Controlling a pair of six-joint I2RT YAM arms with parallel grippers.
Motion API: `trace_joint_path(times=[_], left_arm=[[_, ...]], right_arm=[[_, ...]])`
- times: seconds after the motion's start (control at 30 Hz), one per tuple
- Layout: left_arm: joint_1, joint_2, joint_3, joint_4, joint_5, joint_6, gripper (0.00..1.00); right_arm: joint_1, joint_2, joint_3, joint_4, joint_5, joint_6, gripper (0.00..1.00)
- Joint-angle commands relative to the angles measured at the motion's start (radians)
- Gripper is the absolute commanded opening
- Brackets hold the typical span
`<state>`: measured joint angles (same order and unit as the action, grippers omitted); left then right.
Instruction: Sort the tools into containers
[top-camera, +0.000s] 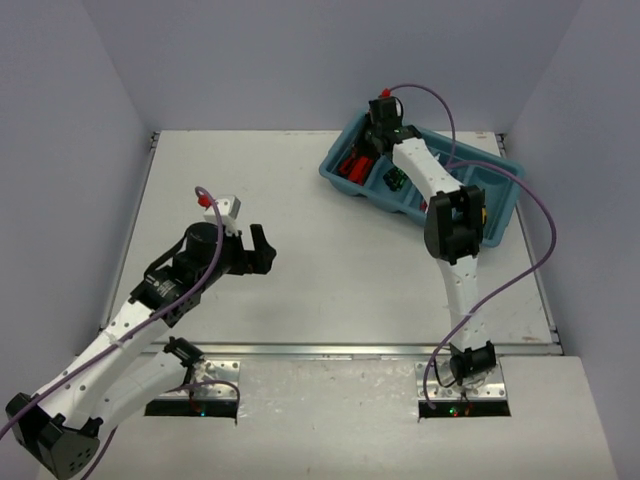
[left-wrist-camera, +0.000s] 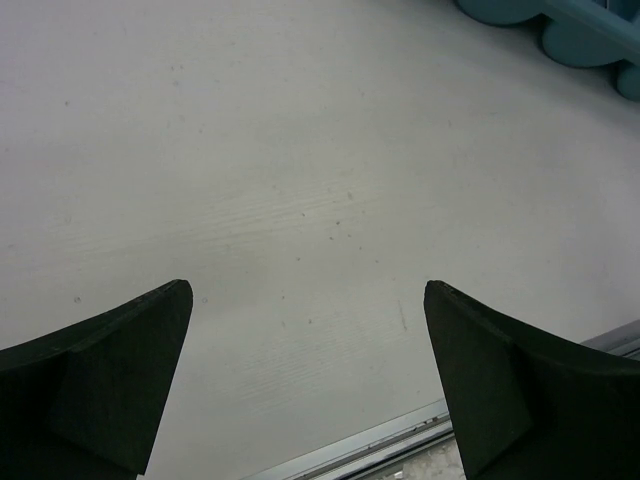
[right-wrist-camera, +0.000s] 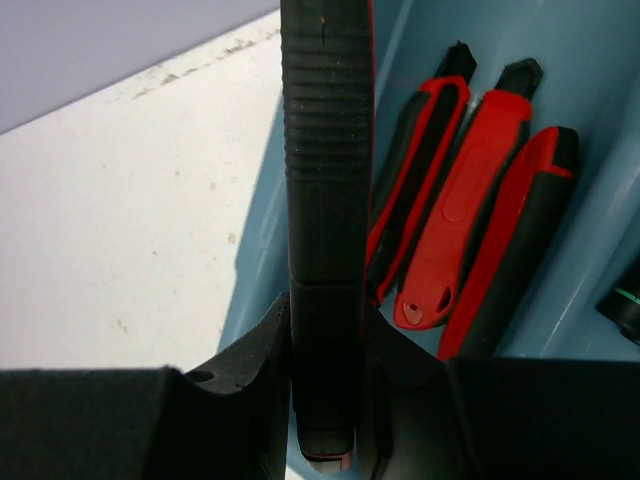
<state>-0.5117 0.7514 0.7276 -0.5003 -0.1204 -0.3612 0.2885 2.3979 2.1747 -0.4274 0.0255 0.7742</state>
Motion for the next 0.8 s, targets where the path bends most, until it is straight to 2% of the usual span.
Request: trace_joint_path(times=[0.0,0.1,0.13,0.17,0.2,0.27,0.43,0.53,0.67,0.77], left_arm=[[-0.001,-0.065,0.015,0.063,0.002,0.028,1.0],[-0.001,-0.071,0.014,0.067,-0.006,0.026,1.0],[-0.001,-0.069,0.015,0.065,-0.011,0.025,1.0],[-0.001,-0.066,0.016,0.062,-0.019,0.025,1.0],[-0.001,-0.064,0.018,0.06,-0.024,0.024,1.0],[-0.001,-0.069,0.019,0.057,-0.039,0.019,1.0],[0.001,-0.09,0.026,0.044,-0.109,0.0,1.0],[0.001,-0.112,0.036,0.024,-0.2,-0.018,1.0],[0.001,-0.122,0.082,-0.027,-0.351,-0.039,1.0],[0.002,-0.099,0.145,-0.074,-0.459,-0.041,1.0]], right_arm=[[-0.008,0.015,0.039,-0.004,0.033,0.027,0.31],[-0.007,-0.009,0.027,0.021,-0.002,0.024,0.44],[-0.005,-0.021,0.029,0.021,-0.001,0.021,0.53],[-0.005,-0.047,0.032,0.016,0.004,0.011,0.72],[-0.005,-0.067,0.03,0.016,0.008,0.006,0.87],[-0.006,-0.121,0.012,0.021,0.015,-0.016,0.99],[-0.005,-0.315,-0.057,-0.023,0.002,-0.131,0.99],[-0.002,-0.45,-0.207,-0.077,-0.022,-0.248,0.99],[0.009,-0.812,-0.711,-0.076,0.021,-0.383,0.99],[0.009,-1.109,-0.989,-0.049,0.047,-0.421,0.99]])
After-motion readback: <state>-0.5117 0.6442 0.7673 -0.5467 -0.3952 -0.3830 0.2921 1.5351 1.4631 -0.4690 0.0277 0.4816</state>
